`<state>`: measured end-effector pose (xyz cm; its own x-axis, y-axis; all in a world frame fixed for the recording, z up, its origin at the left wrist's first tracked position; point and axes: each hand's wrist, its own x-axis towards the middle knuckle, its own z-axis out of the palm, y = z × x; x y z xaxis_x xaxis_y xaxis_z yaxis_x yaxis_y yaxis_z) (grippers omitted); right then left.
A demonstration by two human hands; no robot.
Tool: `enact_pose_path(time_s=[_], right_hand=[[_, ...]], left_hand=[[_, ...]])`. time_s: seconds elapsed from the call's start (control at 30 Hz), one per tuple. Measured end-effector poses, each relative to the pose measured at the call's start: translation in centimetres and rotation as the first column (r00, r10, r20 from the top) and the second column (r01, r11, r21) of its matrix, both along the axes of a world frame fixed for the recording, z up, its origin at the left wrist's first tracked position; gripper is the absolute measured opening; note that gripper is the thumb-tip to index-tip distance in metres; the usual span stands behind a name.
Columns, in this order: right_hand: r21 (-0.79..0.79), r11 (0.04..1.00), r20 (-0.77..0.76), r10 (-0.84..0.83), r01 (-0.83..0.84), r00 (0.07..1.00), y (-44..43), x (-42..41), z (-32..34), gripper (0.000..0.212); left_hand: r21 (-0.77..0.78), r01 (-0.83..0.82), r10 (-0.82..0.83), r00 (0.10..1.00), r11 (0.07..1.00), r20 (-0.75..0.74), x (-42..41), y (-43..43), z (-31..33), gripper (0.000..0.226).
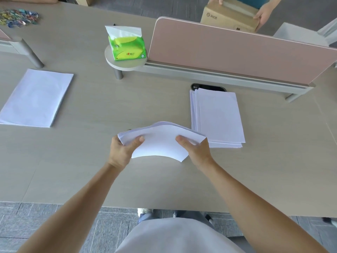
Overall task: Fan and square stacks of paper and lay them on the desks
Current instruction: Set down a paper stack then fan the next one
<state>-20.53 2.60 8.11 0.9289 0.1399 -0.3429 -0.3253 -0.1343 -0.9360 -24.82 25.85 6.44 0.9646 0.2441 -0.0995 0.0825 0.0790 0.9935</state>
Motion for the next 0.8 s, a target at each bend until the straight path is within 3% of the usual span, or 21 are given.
enact_pose_path(time_s=[0.2,0.3,0.4,0.47,0.53,0.63,0.67,0.73,0.8], right_hand=[[-0.012,1.0,0.027,-0.021,0.021,0.999,-0.2,0.0,0.1,0.045],[-0.017,0.998,-0.01,-0.059,0.058,0.998,0.0,-0.1,0.2,0.071],[-0.057,0.998,0.031,-0.03,0.031,0.999,0.0,-0.2,0.0,0.038],[-0.09,0.996,0.041,-0.005,0.008,0.999,-0.2,-0.2,0.1,0.014],[-0.093,0.996,0.042,0.011,-0.007,0.999,-0.4,-0.2,-0.2,0.006],[-0.111,0.993,0.067,0.046,-0.038,0.997,-0.3,-0.4,-0.4,0.011],[-0.121,0.991,0.084,0.06,-0.05,0.995,-0.3,-0.4,-0.5,0.012],[-0.153,0.986,0.11,0.09,-0.073,0.99,-0.3,-0.4,-0.7,0.013],[-0.187,0.977,0.124,0.128,-0.103,0.984,-0.4,-0.2,-0.6,0.009]], left_hand=[[-0.073,-0.013,0.018,0.998,0.997,0.059,-0.5,-0.1,0.6,0.012],[-0.048,-0.037,0.041,0.995,0.998,0.094,-0.5,-0.7,0.4,0.009],[-0.02,-0.094,0.095,0.992,0.995,0.079,-0.5,-0.9,-0.3,0.009],[-0.014,-0.082,0.082,0.995,0.997,0.061,-0.6,-0.8,-0.7,0.012],[-0.017,-0.045,0.046,0.998,0.999,0.048,-0.7,-0.6,-0.9,0.027],[-0.002,0.005,-0.005,1.0,1.0,-0.018,-0.6,0.2,-1.5,0.087],[-0.008,0.021,-0.021,0.999,1.0,-0.047,-0.6,0.5,-1.6,0.095],[0.019,0.054,-0.052,0.995,0.998,-0.081,-0.5,0.9,-1.6,0.085],[0.151,0.089,-0.076,0.993,0.985,-0.09,-0.4,0.9,-1.5,0.061]])
